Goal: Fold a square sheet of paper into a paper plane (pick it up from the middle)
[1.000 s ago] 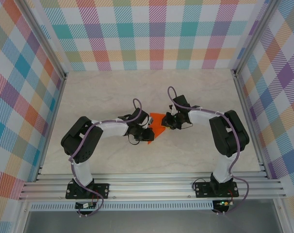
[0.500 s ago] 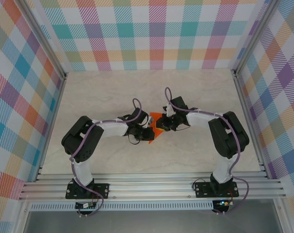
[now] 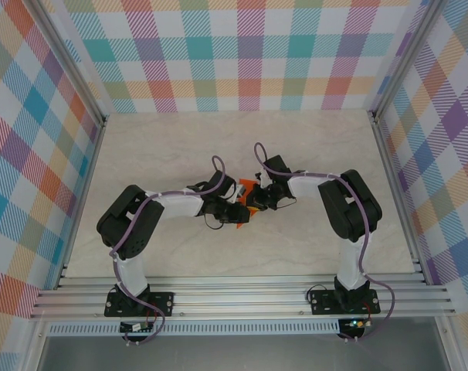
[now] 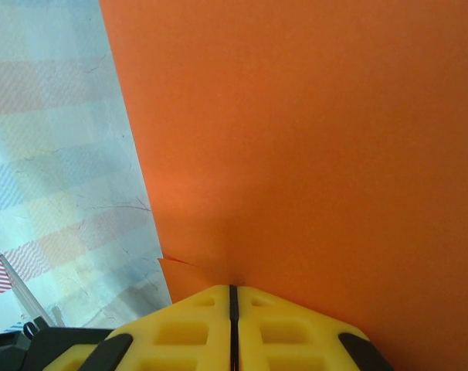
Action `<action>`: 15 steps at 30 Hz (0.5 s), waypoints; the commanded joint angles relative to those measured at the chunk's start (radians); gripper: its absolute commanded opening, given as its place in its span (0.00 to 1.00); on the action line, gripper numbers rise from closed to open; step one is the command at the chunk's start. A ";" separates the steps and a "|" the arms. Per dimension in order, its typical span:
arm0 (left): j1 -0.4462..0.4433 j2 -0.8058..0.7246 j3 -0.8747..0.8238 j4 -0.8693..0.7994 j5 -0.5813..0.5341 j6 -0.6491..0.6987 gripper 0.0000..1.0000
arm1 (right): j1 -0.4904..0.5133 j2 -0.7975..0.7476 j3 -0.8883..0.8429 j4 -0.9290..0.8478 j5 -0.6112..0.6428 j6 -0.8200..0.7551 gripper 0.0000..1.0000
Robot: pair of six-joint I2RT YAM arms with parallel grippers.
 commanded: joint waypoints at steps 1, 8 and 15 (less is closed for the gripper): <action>0.010 -0.031 0.021 0.007 0.079 0.025 0.28 | -0.002 0.040 -0.004 -0.052 0.078 -0.024 0.09; 0.012 0.036 0.040 -0.043 0.056 0.027 0.22 | -0.002 0.051 0.006 -0.061 0.081 -0.026 0.08; 0.026 0.065 -0.013 -0.088 0.038 0.010 0.17 | -0.002 0.059 0.019 -0.093 0.095 -0.046 0.08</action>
